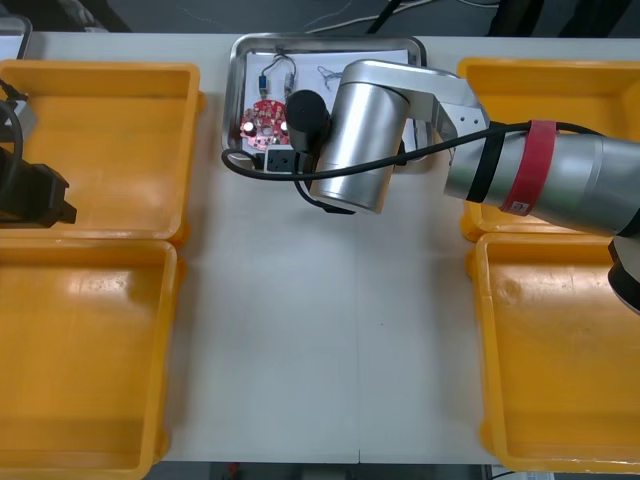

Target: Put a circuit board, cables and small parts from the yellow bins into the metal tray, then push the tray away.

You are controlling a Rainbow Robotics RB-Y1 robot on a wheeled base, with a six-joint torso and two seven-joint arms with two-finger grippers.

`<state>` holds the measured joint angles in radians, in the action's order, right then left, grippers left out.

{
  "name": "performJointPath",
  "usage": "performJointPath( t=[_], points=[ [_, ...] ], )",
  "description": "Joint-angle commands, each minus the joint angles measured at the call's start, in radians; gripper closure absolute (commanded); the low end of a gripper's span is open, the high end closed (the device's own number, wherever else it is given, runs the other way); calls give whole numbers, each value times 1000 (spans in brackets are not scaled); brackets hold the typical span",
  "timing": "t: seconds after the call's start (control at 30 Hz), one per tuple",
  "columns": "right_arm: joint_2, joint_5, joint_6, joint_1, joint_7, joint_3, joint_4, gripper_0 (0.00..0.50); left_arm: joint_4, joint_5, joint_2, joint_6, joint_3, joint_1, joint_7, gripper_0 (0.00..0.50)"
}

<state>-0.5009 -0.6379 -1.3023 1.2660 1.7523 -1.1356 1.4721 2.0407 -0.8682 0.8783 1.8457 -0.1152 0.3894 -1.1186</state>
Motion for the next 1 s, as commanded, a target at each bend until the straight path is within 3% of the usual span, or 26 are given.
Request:
performJointPath(
  t=[0.03, 0.4, 0.7, 1.0],
  points=[
    [15, -39, -124, -16, -8, 142, 97, 0, 30, 9, 33, 1, -32, -18, 77, 0],
    [-2, -55, -396, -65, -243, 307, 252, 0, 30, 9, 33, 1, -32, -18, 77, 0],
    [-50, -174, -529, -80, -395, 462, 263, 0, 30, 9, 33, 1, -32, -18, 77, 0],
    [-128, -184, -591, -168, -513, 568, 350, 0, 30, 9, 33, 1, -32, -18, 77, 0]
  ],
)
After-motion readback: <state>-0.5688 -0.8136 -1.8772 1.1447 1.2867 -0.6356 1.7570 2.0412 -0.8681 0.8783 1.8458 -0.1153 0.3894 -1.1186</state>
